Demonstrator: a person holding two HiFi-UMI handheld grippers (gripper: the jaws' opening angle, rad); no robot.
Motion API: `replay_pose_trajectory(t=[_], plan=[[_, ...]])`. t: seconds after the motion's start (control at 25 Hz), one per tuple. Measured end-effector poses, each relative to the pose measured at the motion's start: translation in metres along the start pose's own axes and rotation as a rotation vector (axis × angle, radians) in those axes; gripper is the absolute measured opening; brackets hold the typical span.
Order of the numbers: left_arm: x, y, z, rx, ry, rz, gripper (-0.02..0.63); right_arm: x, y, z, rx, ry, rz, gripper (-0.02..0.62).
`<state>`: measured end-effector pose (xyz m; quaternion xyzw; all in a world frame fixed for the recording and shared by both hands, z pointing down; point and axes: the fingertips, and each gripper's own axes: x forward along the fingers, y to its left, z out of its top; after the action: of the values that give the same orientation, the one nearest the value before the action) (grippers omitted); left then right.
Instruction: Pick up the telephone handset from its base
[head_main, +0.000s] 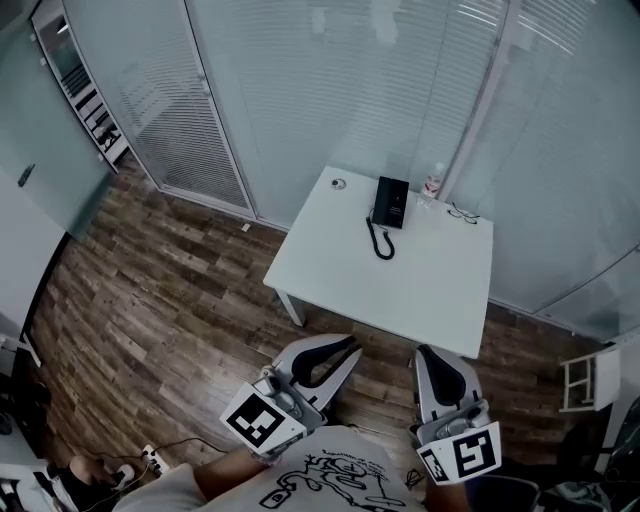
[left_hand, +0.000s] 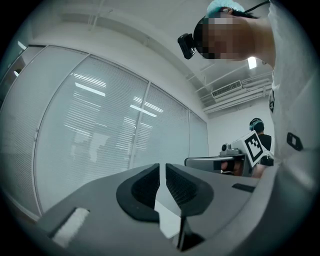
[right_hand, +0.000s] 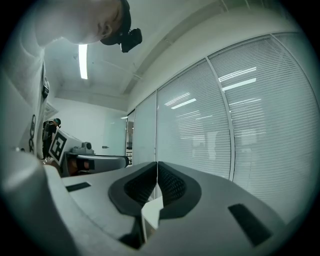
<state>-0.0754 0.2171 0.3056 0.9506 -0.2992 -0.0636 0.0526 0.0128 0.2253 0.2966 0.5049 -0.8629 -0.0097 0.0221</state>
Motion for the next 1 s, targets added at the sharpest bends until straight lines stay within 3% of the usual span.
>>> replay_pose_trajectory(t=[0.48,1.0], plan=[[-0.011,0.094,0.009,-0.002,0.009,-0.035,0.035,0.087,0.022,0.005,-0.02,0.024,-0.031,0.006],[-0.02,0.134,0.005,-0.024,0.016,-0.024,0.035,0.129,0.038,-0.006,-0.019,0.055,-0.003,0.006]])
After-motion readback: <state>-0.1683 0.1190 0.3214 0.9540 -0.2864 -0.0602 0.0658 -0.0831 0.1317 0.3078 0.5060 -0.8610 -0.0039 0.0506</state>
